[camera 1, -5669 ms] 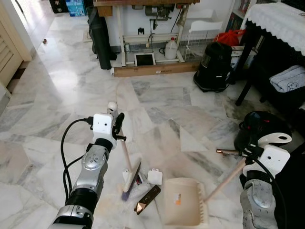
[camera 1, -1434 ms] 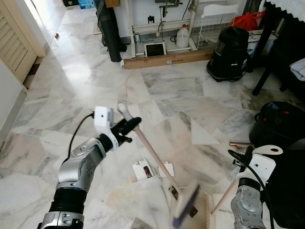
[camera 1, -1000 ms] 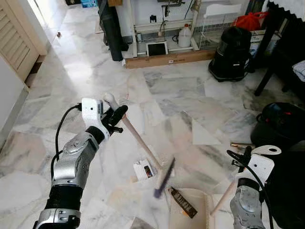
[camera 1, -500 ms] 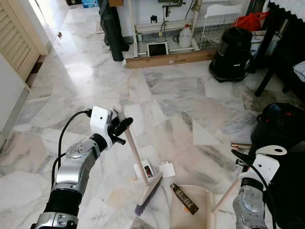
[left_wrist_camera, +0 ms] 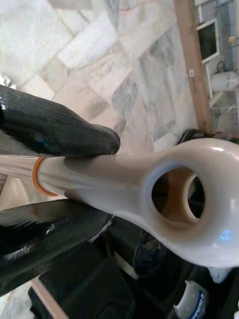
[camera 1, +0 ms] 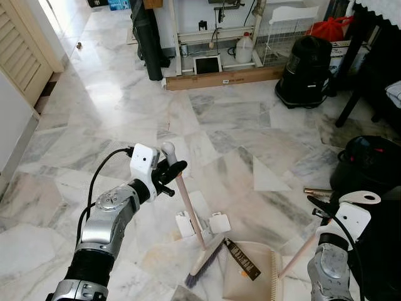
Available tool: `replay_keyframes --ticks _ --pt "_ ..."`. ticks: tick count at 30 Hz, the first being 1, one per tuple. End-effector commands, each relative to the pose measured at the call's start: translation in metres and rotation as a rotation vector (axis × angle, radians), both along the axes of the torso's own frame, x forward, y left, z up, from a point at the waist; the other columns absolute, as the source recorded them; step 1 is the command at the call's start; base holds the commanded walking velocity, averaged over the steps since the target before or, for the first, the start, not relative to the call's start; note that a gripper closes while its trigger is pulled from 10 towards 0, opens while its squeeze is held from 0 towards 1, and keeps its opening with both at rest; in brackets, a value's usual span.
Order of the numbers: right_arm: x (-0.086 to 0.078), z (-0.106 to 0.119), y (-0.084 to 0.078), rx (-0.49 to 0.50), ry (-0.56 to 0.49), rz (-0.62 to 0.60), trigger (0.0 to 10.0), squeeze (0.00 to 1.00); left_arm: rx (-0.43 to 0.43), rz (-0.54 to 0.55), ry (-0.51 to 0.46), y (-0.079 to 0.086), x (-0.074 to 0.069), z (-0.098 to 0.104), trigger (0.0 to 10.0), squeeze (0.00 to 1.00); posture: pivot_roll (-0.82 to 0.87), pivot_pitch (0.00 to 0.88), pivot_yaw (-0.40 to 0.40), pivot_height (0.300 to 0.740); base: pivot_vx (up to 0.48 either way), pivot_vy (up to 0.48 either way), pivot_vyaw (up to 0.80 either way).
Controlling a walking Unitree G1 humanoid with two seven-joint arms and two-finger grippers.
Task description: Sweep floor
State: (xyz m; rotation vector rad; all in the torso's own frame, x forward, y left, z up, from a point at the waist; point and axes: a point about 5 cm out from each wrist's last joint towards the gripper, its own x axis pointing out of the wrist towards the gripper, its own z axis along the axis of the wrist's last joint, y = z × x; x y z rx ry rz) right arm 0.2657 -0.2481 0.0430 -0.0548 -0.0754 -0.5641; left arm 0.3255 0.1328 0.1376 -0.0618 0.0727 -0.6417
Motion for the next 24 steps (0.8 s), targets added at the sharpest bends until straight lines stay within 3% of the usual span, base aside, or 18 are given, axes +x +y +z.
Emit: replay_keyframes --ticks 1,6,14,17,24 --pt "0.003 0.01 -0.002 -0.008 -0.061 -0.007 10.0 0.0 -0.05 -0.035 0.009 -0.003 -0.003 0.003 10.0 0.0 0.13 0.108 0.074 0.74 0.0 0.0 0.0" --pt "0.004 0.01 -0.002 -0.004 -0.063 -0.006 10.0 0.0 -0.111 -0.048 0.034 -0.005 -0.003 0.005 10.0 0.0 0.13 0.111 0.076 0.74 0.0 0.0 0.0" --pt "0.004 0.011 -0.001 -0.004 -0.066 -0.006 10.0 0.0 -0.108 -0.026 0.005 -0.004 -0.001 0.011 10.0 0.0 0.13 0.108 0.074 0.74 0.0 0.0 0.0" --pt "0.005 0.012 -0.002 -0.007 -0.072 -0.006 10.0 0.0 -0.077 0.068 -0.095 0.007 0.006 0.025 10.0 0.0 0.13 0.105 0.073 0.74 0.0 0.0 0.0" --pt "0.006 0.014 -0.002 -0.01 -0.075 -0.003 10.0 0.0 -0.065 0.189 -0.228 0.016 0.011 0.043 10.0 0.0 0.13 0.081 0.064 0.74 0.0 0.0 0.0"
